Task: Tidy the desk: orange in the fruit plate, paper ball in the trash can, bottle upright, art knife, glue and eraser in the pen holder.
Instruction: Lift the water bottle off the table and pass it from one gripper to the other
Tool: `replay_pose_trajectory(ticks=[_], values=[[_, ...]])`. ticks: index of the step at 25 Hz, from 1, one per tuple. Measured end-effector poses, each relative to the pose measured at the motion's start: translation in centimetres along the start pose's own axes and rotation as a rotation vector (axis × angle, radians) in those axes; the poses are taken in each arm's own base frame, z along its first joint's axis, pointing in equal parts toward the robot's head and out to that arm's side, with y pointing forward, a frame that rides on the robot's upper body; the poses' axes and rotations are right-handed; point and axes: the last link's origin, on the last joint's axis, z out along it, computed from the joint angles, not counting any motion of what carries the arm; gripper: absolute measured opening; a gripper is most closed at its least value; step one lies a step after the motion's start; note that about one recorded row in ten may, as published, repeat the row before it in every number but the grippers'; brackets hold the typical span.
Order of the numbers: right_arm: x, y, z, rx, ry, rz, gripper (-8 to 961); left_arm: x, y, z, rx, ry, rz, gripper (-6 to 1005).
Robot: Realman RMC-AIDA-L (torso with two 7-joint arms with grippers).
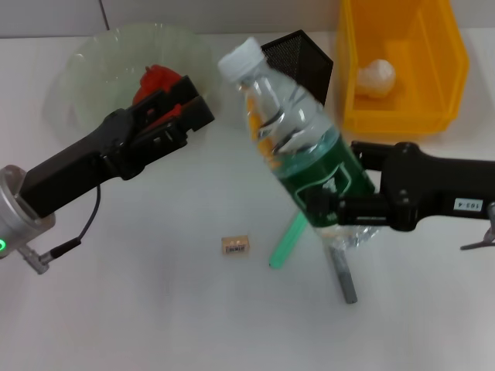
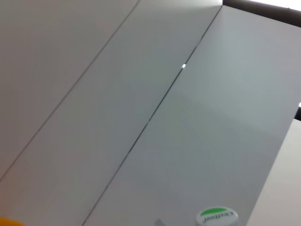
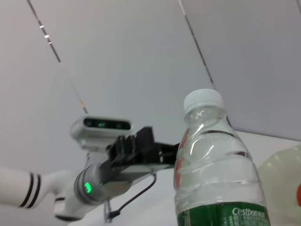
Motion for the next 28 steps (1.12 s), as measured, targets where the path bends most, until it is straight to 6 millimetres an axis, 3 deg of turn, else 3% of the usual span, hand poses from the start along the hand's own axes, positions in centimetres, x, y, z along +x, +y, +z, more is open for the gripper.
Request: replay_pose_trajectory(ticks=[6, 19, 28], values=[[0.6, -0.2, 1.3, -0.074, 0.003, 0.006, 810, 0.2, -0.1, 1.2, -0.034, -0.013, -0.004, 771], [0.2, -0.2, 3.4, -0.148, 0.024, -0.006, 817, -0.2, 0.2, 1.8, -0.061, -0.001, -0.044, 730], [0.2, -0.1, 3.6, -0.160, 0.026, -0.009, 822, 0.1, 0.8, 1.9, -0.110, 0.013, -0.046, 702]])
